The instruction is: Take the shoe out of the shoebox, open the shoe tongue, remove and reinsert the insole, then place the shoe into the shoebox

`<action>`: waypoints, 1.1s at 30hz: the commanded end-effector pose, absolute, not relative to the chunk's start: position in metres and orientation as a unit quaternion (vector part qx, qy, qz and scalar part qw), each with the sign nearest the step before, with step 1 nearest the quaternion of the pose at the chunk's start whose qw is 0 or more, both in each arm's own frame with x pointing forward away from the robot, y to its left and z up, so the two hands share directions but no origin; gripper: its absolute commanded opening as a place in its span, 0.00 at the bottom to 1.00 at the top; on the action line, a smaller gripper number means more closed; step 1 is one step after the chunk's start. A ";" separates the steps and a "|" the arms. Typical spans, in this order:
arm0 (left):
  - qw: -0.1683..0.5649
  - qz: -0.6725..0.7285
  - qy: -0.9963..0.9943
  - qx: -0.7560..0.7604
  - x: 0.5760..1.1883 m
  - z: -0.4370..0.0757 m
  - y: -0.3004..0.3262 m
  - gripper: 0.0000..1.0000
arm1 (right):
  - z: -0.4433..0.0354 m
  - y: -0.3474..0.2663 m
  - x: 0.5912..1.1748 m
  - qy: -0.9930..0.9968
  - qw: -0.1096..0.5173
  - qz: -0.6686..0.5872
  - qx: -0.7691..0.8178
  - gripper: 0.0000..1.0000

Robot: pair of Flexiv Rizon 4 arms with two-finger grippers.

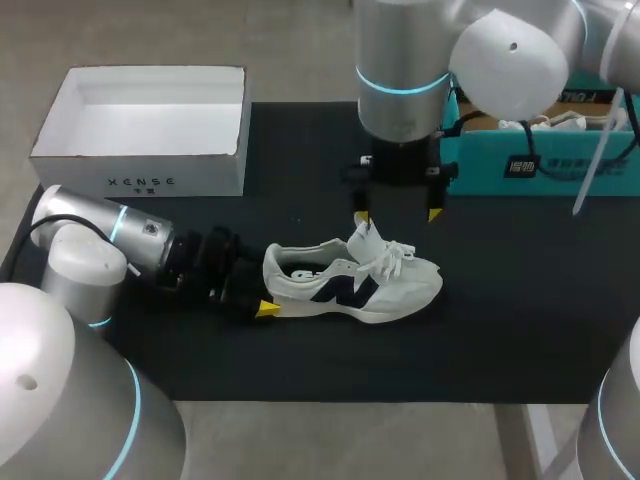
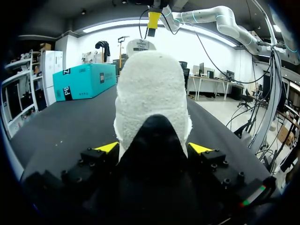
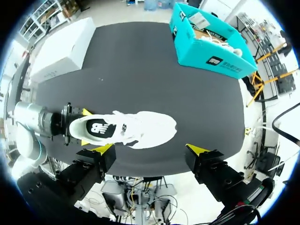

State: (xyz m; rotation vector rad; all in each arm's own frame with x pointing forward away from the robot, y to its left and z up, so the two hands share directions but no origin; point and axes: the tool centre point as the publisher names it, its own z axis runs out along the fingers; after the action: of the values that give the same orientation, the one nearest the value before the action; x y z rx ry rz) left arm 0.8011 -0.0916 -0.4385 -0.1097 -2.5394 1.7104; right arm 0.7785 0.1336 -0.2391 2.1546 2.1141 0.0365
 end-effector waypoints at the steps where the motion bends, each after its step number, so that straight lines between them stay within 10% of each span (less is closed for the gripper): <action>1: 0.039 0.557 -0.829 -0.036 0.801 -0.443 -0.090 0.00 | -0.243 0.155 0.767 0.965 0.079 0.003 0.250 1.00; 33: 0.039 0.557 -0.829 -0.036 0.801 -0.443 -0.090 0.00 | -0.249 0.192 0.787 0.995 0.016 0.052 0.080 1.00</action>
State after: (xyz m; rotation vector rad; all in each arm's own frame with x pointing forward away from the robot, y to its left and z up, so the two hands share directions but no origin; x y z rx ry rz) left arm 0.8011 -0.0916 -0.4384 -0.1098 -2.5392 1.7105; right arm 0.7815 0.1887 -0.2448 0.7065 2.9574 0.0407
